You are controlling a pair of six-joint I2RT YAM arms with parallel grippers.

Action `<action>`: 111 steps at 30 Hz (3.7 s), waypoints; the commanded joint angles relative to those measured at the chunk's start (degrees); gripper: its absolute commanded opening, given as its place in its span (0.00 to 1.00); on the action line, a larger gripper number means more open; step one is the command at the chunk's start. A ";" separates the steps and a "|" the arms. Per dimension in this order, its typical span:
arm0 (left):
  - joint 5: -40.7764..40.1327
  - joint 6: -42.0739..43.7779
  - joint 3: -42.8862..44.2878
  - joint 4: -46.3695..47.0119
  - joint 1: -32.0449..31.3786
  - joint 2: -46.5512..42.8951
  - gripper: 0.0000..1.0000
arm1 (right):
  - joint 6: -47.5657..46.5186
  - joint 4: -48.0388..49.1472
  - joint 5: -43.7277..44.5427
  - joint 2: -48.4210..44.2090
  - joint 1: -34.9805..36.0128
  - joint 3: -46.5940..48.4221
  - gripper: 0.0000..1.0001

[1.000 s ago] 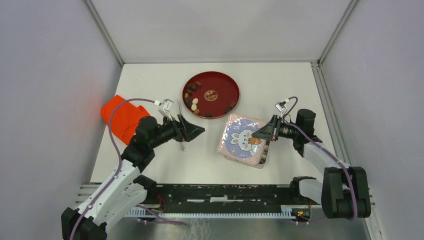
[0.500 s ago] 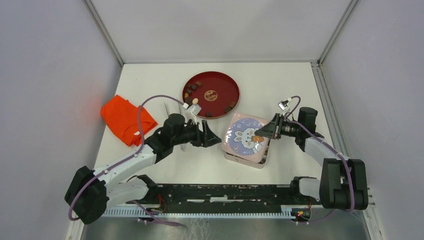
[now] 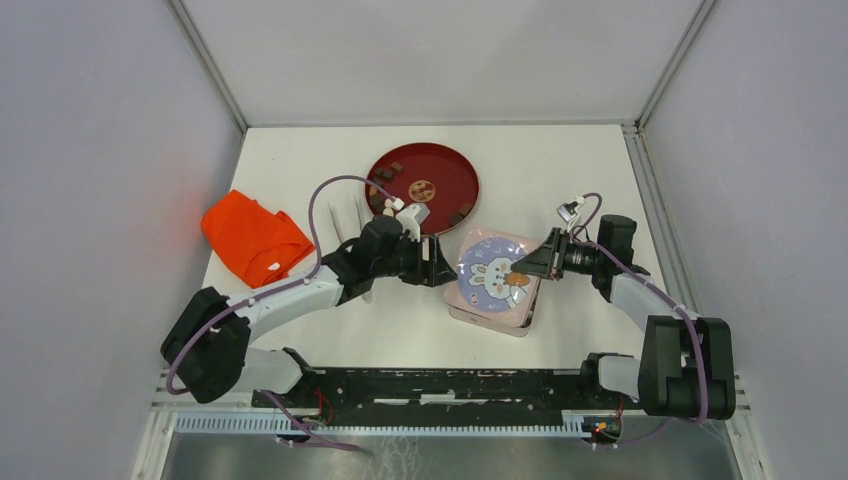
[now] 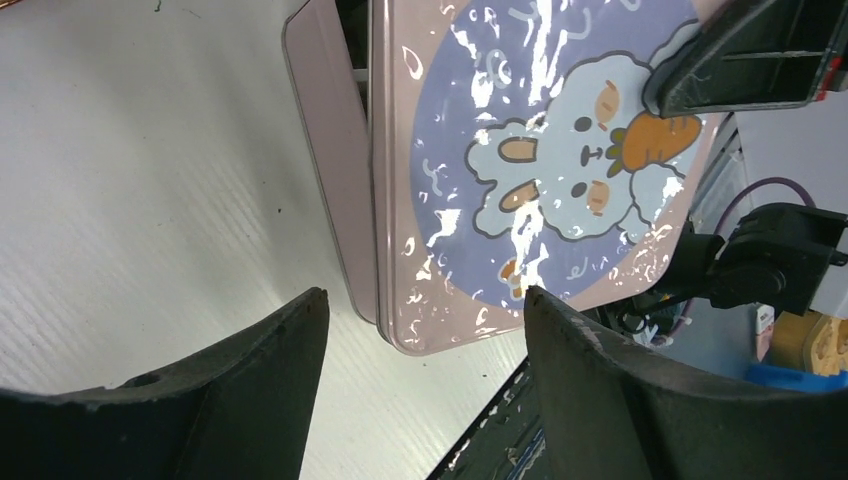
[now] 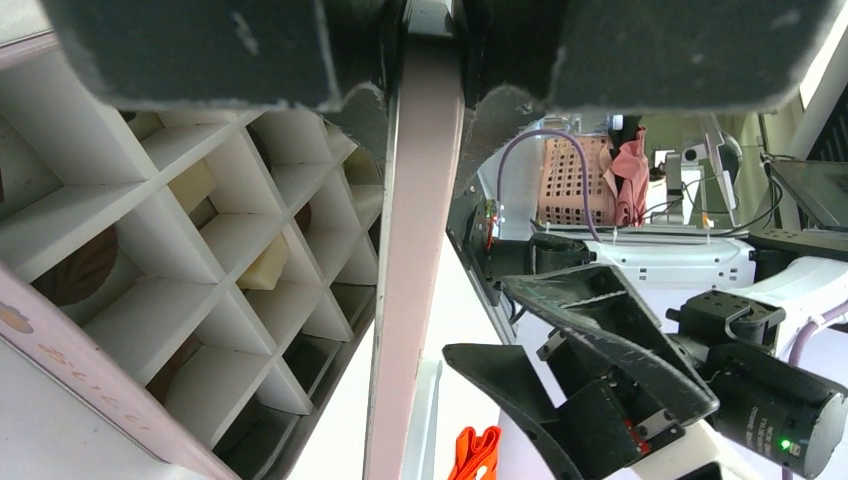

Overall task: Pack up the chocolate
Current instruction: Close the box lid on the packing box.

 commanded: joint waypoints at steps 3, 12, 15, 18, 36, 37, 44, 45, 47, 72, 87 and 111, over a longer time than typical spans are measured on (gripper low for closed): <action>-0.89 3.83 4.04 -1.32 -0.66 2.73 0.75 | -0.67 0.64 -0.92 -3.51 -1.16 0.48 0.08; 1.64 3.47 3.51 0.23 -1.42 3.25 0.72 | -1.11 -0.35 -0.23 -4.73 -1.83 -0.78 0.12; 2.61 3.26 3.07 1.08 -1.51 3.05 0.72 | -0.84 -0.29 -0.76 -5.23 -1.87 -1.25 0.12; 3.64 3.26 3.32 1.17 -1.64 3.34 0.71 | -0.33 0.36 -0.67 -5.65 -1.92 -1.91 0.13; 3.91 2.88 1.87 1.68 -3.88 4.92 0.63 | -2.73 -2.49 0.71 -7.47 -3.59 -3.04 0.17; 3.72 3.04 1.96 1.30 -3.98 4.92 0.63 | -2.77 -2.61 0.85 -7.71 -3.58 -3.22 0.18; 1.36 5.55 2.88 -1.87 -4.23 5.14 0.62 | -2.61 -3.20 0.70 -9.56 -3.59 -4.64 0.21; 1.67 5.62 2.95 -1.78 -4.17 5.33 0.62 | -2.55 -3.36 0.75 -9.71 -3.59 -4.66 0.21; 2.86 5.25 2.98 -0.95 -4.41 5.73 0.61 | -2.58 -3.73 0.71 -9.88 -3.59 -4.66 0.21; 1.22 5.55 7.19 -3.31 -6.62 11.41 0.53 | -19.63 -18.62 8.06 -2.81 -5.43 5.39 0.35; 0.17 7.96 12.86 -8.28 -7.13 16.38 0.52 | -47.29 -39.75 22.05 6.90 -6.44 21.01 0.65; 0.43 10.19 19.52 -14.28 -7.82 19.55 0.53 | -63.79 -39.97 26.11 3.33 -6.23 15.98 0.93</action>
